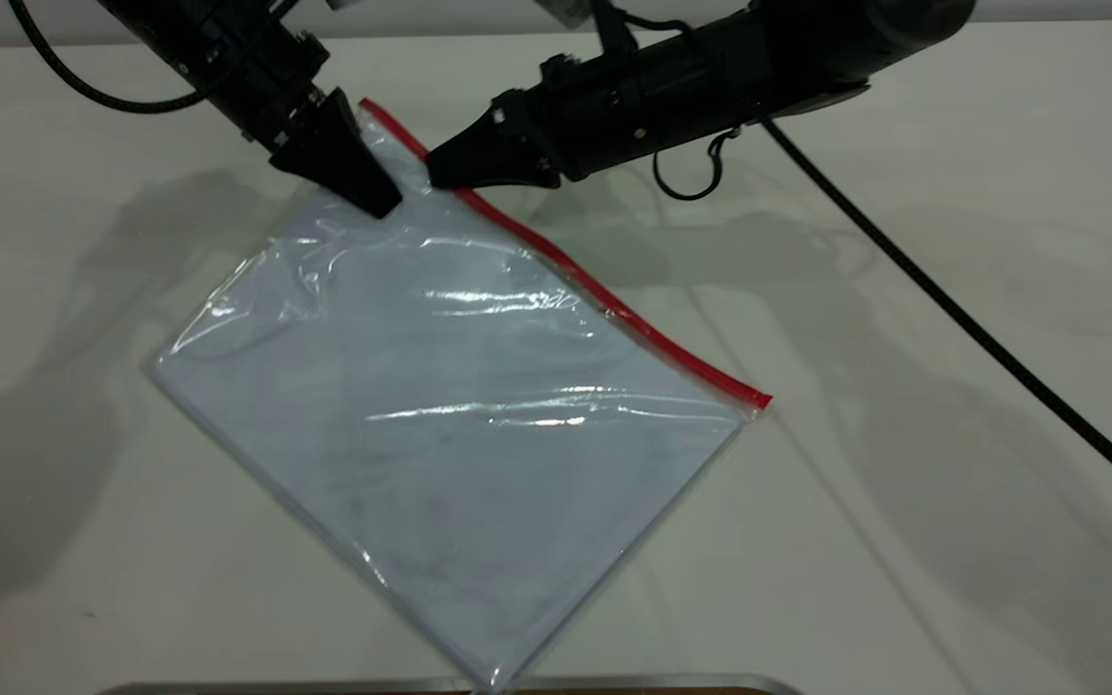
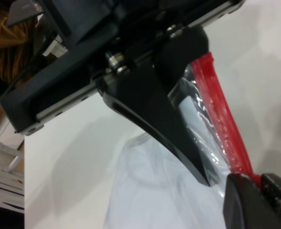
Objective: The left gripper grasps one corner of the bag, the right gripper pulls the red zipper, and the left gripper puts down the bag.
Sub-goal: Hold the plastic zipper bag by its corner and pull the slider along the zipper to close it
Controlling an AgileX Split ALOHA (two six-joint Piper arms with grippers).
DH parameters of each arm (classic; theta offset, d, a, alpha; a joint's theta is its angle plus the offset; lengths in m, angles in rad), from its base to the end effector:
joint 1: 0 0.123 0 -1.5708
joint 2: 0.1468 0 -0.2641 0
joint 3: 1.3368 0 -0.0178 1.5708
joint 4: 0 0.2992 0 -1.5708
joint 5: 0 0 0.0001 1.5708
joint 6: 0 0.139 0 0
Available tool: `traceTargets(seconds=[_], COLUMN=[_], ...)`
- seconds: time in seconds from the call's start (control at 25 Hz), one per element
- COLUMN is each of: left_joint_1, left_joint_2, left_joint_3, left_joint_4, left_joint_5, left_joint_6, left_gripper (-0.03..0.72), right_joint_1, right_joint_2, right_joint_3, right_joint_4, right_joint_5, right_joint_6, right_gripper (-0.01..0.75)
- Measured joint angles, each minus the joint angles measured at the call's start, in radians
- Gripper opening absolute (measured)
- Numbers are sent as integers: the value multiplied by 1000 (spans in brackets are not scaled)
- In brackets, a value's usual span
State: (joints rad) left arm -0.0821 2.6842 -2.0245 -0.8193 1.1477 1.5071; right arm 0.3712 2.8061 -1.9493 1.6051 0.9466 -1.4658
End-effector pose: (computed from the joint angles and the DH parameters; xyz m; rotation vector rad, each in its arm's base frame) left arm 0.5043 -0.1344 -0.0470 1.4704 2.1979 -0.8762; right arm 0.4695 0.3038 -0.0766 -0.7390 2.1509 1.3579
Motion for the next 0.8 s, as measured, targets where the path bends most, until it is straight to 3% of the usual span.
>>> traceTargets(seconds=[0.8], left_joint_1=[33], left_joint_2=[6], left_joint_3=[4], left_joint_4=[-127], left_joint_5=[13], left_joint_6=[48], left_gripper=[50], right_joint_1=[-50], right_joint_2=[-10], right_joint_3=[-11], right_joint_4=[-219], right_joint_5=[53], right_joint_6=[57], right_gripper=[37])
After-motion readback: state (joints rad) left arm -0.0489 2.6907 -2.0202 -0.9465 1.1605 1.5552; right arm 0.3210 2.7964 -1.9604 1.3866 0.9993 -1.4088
